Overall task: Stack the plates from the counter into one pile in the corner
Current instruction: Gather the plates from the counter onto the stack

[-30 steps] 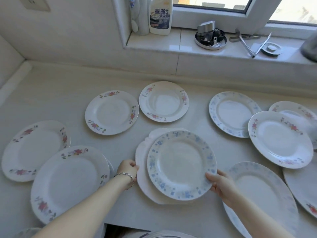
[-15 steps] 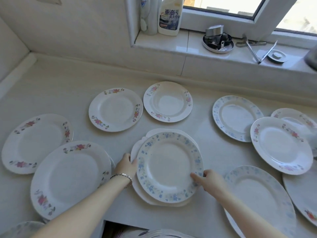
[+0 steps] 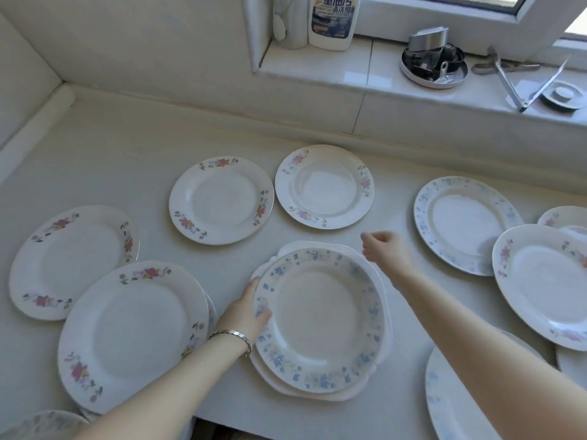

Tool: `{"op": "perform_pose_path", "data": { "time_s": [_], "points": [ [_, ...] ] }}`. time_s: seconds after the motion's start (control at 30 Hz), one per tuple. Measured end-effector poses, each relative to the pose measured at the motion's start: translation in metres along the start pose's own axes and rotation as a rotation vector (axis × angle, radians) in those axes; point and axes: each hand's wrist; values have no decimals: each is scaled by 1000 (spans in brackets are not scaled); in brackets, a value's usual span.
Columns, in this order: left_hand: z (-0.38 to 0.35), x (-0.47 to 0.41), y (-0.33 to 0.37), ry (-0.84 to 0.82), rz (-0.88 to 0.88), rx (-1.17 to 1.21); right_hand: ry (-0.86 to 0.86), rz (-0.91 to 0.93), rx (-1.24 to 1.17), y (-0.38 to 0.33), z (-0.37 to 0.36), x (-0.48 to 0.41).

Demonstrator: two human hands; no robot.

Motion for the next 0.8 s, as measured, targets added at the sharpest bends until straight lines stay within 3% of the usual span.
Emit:
{"op": "perform_pose_path", "data": {
  "time_s": [0.1,0.27,0.47,0.6,0.67,0.73,0.8],
  "points": [
    [1,-2,-1,-8,13,6,-99,-248,-425,-36,-20,-43],
    [0,-3,-2,5,20,22,-130,-488,-539,-50,-33,-72],
    [-1,-5,-4,13,34,-28,-113,-331,-717,-53,-33,-66],
    [0,-2,0,-20,60,6,-75,-178,-684,-60,-2,-49],
    [5,1,8,-18,60,-100,-95,-88,-631,-52,22,-33],
    [18,4,25,188,-20,-93,-175,-4,-589,-40,46,-11],
    [35,9,46,370,-129,270,-253,26,-552,-25,64,13]
  ]
}}
Point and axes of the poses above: each hand's wrist, its own x-axis away from the middle knuckle, its own z-axis out of the back of the hand, y = z × x, and after that the axes turned 8 degrees about -z, right-handed
